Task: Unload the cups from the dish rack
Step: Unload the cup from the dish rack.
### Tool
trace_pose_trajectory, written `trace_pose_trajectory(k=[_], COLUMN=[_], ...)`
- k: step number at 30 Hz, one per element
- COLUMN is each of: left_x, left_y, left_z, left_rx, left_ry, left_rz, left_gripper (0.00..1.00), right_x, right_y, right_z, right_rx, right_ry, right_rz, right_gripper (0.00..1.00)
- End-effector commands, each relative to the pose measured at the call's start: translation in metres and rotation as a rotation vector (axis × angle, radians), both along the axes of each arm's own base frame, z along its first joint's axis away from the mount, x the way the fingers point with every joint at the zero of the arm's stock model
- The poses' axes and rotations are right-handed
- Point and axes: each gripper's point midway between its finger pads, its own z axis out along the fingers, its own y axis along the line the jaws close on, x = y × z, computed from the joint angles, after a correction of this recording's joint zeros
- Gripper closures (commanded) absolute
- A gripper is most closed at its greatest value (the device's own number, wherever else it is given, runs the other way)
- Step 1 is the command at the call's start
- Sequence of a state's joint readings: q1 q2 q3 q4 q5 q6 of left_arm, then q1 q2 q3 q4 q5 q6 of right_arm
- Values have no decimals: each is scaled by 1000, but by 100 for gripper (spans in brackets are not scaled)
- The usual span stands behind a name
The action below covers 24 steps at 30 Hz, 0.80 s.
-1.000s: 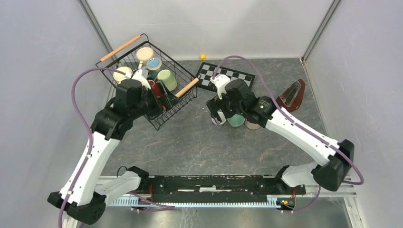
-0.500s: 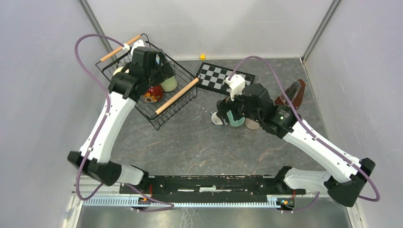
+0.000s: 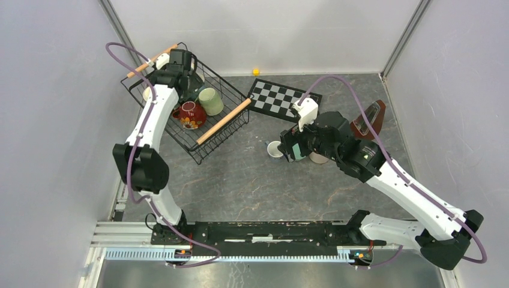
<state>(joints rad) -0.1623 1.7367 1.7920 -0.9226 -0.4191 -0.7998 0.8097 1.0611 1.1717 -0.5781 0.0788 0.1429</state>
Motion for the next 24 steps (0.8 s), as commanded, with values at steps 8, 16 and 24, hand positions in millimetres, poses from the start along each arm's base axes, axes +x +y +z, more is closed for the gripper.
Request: trace_pose_trajectory(k=[8, 16, 24], left_x=[58, 63, 62], left_y=[36, 46, 51], left_z=[-35, -78, -106], left_rx=[-14, -44, -51], left_ry=[10, 87, 142], left_rz=[204, 273, 296], left_gripper=[0, 0, 0], right_x=[-12, -14, -15], right_y=[-6, -13, -12], right_z=[3, -5, -13], right_rx=[21, 1, -5], right_ry=[2, 8, 24], right_rz=[10, -5, 0], right_gripper=[2, 2, 2])
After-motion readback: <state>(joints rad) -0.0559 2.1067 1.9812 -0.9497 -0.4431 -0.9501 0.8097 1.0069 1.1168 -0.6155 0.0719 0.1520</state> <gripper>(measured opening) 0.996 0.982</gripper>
